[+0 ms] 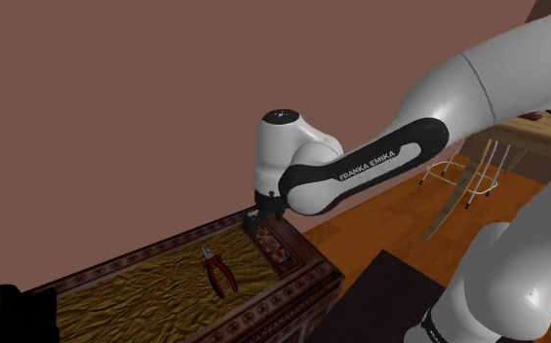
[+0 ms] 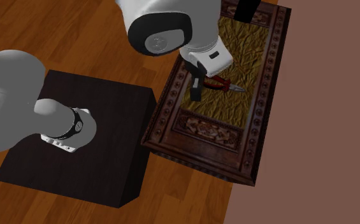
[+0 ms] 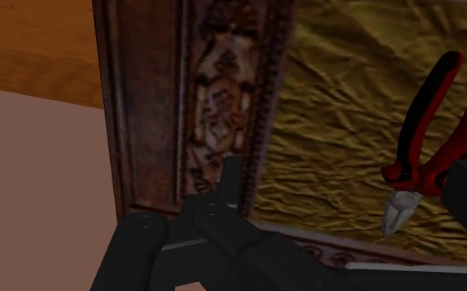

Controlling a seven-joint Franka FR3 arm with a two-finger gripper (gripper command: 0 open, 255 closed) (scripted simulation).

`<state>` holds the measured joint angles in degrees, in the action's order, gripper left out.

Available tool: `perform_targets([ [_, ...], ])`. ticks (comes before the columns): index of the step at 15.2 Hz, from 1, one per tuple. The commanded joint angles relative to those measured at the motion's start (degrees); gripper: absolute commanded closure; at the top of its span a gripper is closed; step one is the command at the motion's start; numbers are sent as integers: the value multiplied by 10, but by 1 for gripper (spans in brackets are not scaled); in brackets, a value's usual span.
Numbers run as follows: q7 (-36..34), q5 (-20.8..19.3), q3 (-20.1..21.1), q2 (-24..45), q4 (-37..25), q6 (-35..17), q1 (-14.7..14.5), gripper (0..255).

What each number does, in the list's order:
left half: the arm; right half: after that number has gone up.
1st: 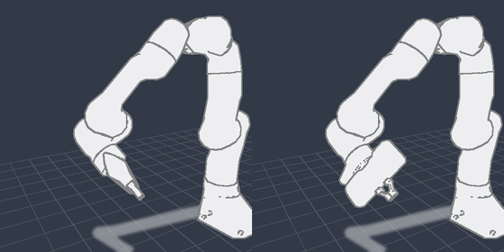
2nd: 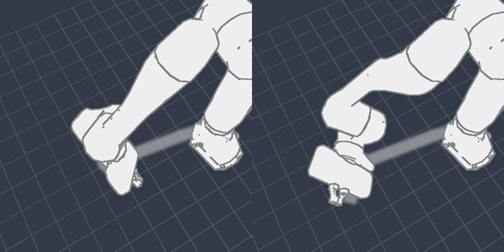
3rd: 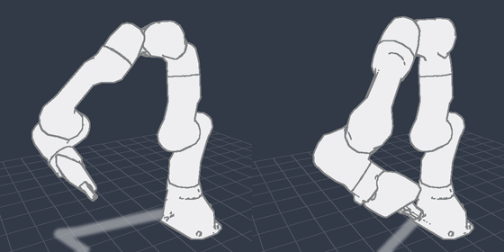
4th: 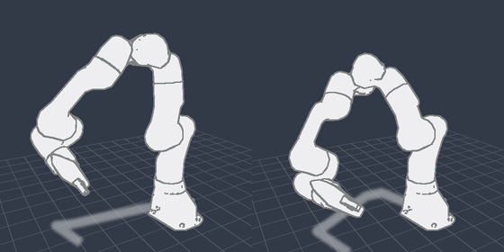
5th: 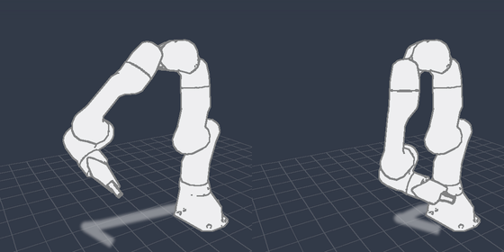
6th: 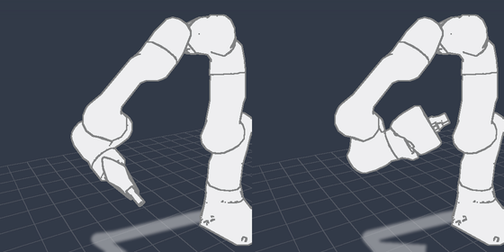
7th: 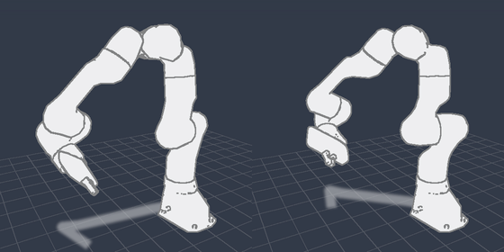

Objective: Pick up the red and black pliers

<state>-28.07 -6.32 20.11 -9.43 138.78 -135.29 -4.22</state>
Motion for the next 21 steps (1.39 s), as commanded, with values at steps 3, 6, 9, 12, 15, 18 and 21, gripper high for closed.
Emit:
perform_targets([
  [3, -84, -69, 25, 97, -48, -40, 0, 0],
  [6, -149, -128, 30, 168, -93, -54, -14, 0],
  [9, -208, -182, 22, 238, -145, -59, -38, 0],
  [12, -254, -226, 8, 306, -204, -58, -69, 0],
  [15, -268, -241, -1, 328, -213, -68, -79, 0],
  [18, -281, -255, -10, 346, -214, -83, -85, 0],
  [21, -292, -268, -18, 361, -216, -95, -91, 0],
])
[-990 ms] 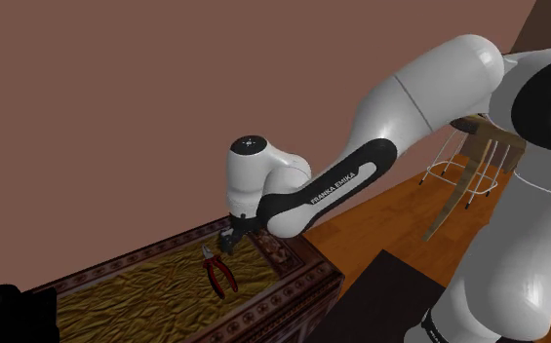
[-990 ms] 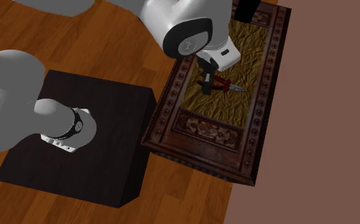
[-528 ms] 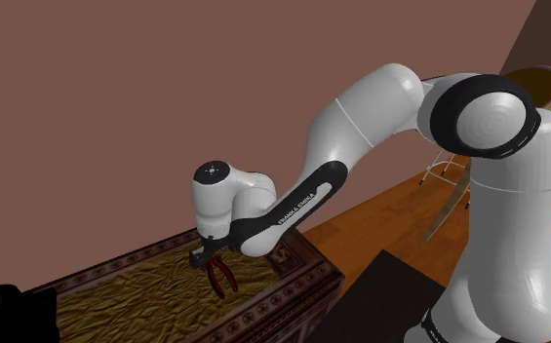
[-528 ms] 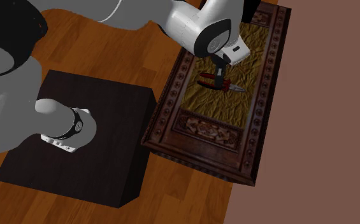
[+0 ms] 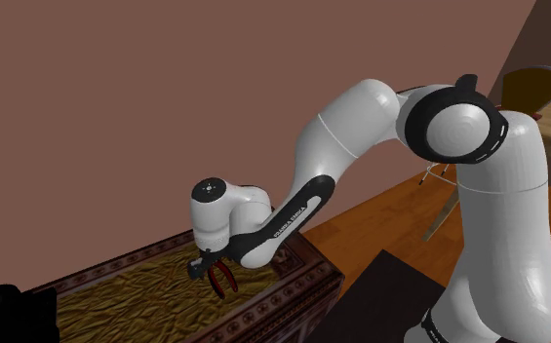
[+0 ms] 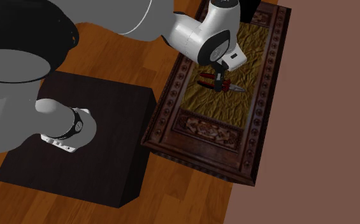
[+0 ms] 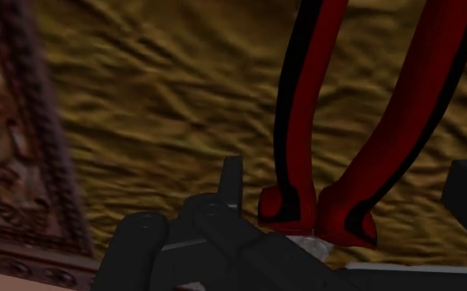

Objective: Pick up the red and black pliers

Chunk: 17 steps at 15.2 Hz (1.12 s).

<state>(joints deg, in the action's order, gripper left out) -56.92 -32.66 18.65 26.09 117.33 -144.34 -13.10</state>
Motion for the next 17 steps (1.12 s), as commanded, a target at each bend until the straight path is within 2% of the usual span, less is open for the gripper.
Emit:
perform_targets([
  [1, -4, -5, -3, 6, -1, -5, -2, 0],
  [2, -4, -5, -3, 6, -1, -5, -2, 255],
  [11, -4, -5, -3, 6, -1, -5, -2, 255],
  [17, 22, 25, 15, -30, 1, 25, 10, 255],
])
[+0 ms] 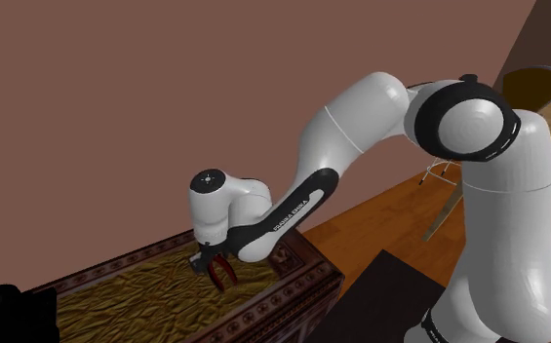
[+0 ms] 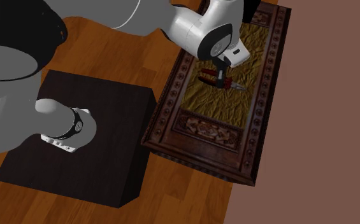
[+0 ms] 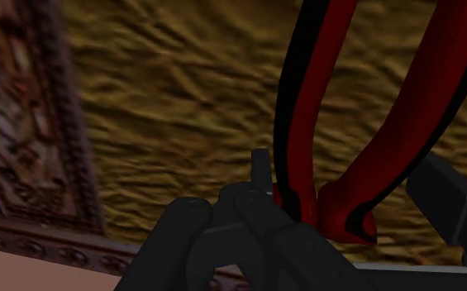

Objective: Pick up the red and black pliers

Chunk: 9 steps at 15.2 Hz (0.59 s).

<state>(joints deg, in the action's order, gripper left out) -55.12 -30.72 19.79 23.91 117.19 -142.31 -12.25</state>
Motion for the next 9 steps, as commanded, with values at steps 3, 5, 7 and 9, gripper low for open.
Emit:
perform_targets([
  [3, 16, 20, 11, -25, 2, 20, 7, 255],
  [5, 25, 30, 16, -36, 1, 30, 11, 255],
  [7, 33, 39, 20, -47, -1, 41, 14, 255],
  [9, 41, 49, 25, -57, -3, 52, 17, 255],
])
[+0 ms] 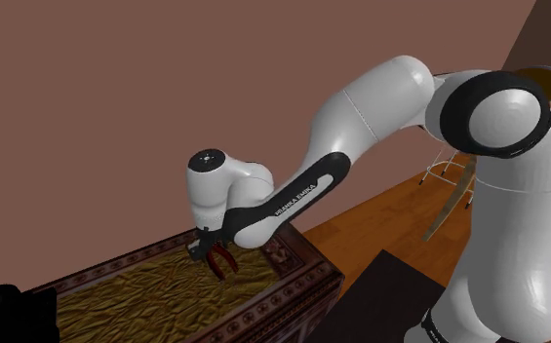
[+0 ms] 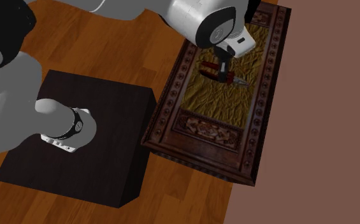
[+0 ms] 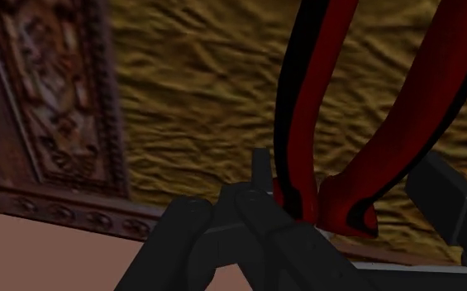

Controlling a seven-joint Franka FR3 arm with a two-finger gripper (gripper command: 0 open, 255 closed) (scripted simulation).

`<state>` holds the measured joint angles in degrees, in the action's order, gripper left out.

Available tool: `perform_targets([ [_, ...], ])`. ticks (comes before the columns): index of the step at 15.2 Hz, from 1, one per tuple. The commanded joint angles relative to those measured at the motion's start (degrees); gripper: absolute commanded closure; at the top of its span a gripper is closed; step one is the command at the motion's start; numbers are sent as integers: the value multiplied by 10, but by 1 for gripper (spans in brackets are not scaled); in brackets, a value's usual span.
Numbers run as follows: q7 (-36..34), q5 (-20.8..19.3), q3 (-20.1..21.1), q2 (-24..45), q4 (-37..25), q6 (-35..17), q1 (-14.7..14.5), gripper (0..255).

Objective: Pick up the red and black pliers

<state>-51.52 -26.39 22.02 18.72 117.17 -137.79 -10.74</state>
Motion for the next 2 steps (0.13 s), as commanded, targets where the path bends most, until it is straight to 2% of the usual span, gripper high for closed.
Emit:
perform_targets([
  [1, 6, 6, 3, -6, -3, 8, 2, 255],
  [2, 6, 6, 3, -6, -3, 8, 2, 255],
])
